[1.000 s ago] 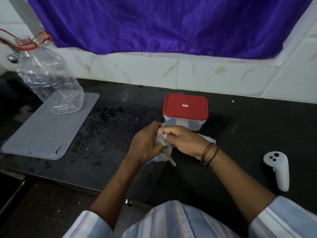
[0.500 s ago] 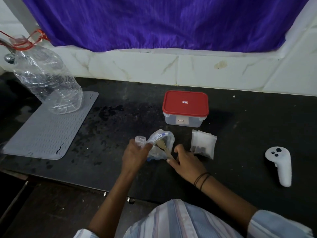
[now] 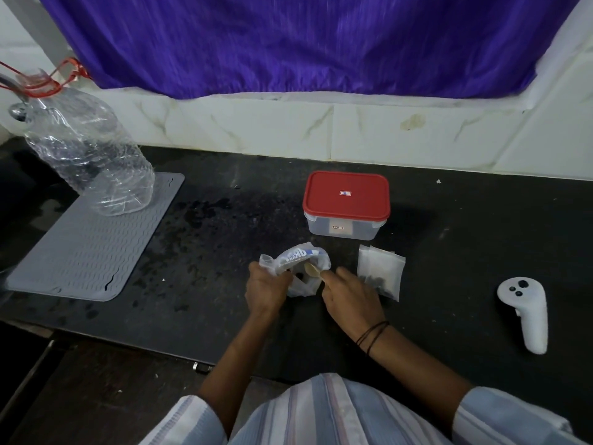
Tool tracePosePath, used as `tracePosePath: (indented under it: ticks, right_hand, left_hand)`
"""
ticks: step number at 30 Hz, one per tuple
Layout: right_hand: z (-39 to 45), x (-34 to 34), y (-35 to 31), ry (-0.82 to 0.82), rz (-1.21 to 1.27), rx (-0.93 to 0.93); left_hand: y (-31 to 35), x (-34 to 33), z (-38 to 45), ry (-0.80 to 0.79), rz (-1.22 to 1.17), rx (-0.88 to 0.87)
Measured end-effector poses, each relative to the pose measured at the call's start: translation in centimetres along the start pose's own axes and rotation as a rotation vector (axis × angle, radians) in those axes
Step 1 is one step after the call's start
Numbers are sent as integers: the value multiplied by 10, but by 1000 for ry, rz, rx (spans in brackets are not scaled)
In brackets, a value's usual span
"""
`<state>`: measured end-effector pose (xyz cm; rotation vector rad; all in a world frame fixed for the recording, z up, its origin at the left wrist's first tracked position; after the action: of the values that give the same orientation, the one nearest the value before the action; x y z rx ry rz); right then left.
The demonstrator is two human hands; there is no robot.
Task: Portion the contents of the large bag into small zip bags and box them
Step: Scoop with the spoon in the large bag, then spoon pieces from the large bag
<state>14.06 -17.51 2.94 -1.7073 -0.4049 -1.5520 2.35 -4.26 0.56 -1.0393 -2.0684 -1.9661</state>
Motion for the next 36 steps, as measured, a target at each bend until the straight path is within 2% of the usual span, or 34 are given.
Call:
tracePosePath:
  ticks: [3,7,15,20,27,32,36]
  right_hand:
    - [-1,-1,-1,-24,37,-12]
    - [2,-6,1,-164,224,-79]
    - [-3,-9,2,-313,431,-111]
    - [-5,-21,4,-487,642,-310]
    - [-5,-14,9,-236,610,-260]
    - [-8,-7,25,-182,825,-414]
    - [-17,7,32,-203,985,-489]
  left_hand:
    - [1,-1,4,-7,-180,-7]
    - [2,-2,2,14,-397,-7]
    - [6,1,3,-61,-379,-105]
    - [-7,2,8,-69,-330,-92]
    - [-4,8,3,-29,-214,-62]
    - [4,21,4,-8,-144,-182]
    - [16,41,0,180,-36,-362]
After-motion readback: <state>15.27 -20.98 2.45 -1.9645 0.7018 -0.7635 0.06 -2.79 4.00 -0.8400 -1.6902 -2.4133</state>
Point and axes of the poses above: each hand's wrist, its own z-axis towards the middle knuckle, its own x-axis out of the back of the hand, y = z × x, the point moved 4 cm from there along z, towards the middle knuckle, and after that the axes turned 15 degrees about -x, right-handed, at the moved point
